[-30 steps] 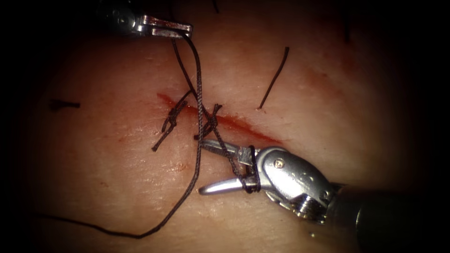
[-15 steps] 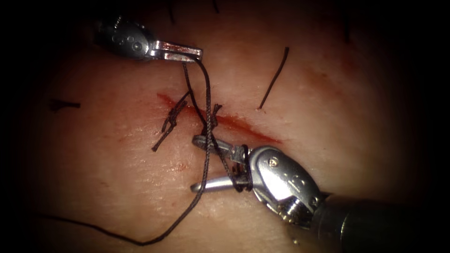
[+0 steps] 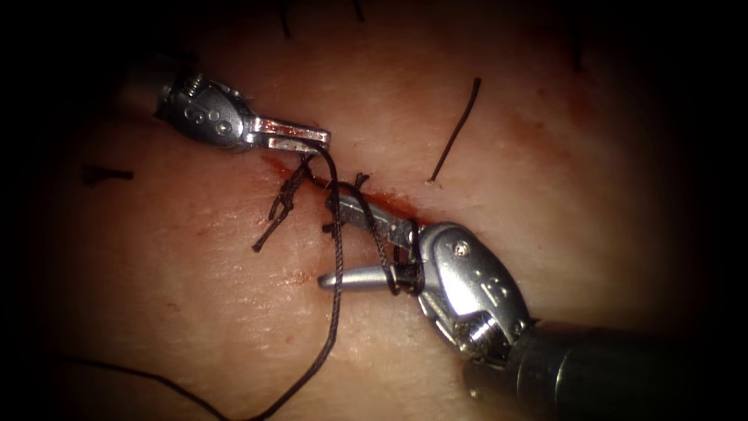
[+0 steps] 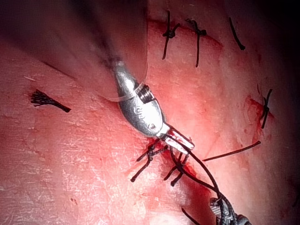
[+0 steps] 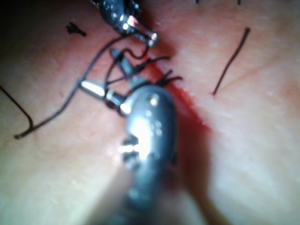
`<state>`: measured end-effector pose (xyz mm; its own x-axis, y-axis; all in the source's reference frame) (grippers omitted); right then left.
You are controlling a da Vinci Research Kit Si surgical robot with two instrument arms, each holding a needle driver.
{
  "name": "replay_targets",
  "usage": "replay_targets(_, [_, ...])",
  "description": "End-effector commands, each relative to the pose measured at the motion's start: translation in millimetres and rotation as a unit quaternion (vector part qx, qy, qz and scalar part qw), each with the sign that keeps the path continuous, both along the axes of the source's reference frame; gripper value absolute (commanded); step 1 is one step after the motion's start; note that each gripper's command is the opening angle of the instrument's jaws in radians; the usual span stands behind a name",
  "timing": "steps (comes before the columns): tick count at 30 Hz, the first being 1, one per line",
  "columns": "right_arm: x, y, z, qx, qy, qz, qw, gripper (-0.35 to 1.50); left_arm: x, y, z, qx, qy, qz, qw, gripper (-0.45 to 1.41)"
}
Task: Wound Closure
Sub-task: Wrap the thread counterclockwise twice around the right gripper using the left grippper
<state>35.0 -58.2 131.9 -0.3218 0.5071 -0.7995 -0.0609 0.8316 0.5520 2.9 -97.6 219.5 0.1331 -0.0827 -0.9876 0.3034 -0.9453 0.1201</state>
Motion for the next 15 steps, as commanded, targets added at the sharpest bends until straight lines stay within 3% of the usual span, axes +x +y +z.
replay_targets(1, [0.7,-0.1,0.6,0.004,0.002,0.003,1.000,0.59,-0.4,-0.9,0.6,0.002,0.000,0.002,1.000,-0.45])
replay_targets(15, [-0.5,1.4,0.5,0.028,-0.021,0.052,0.998,0.68,0.1,-5.7,-2.0,0.002,-0.007,0.013,1.000,-0.45])
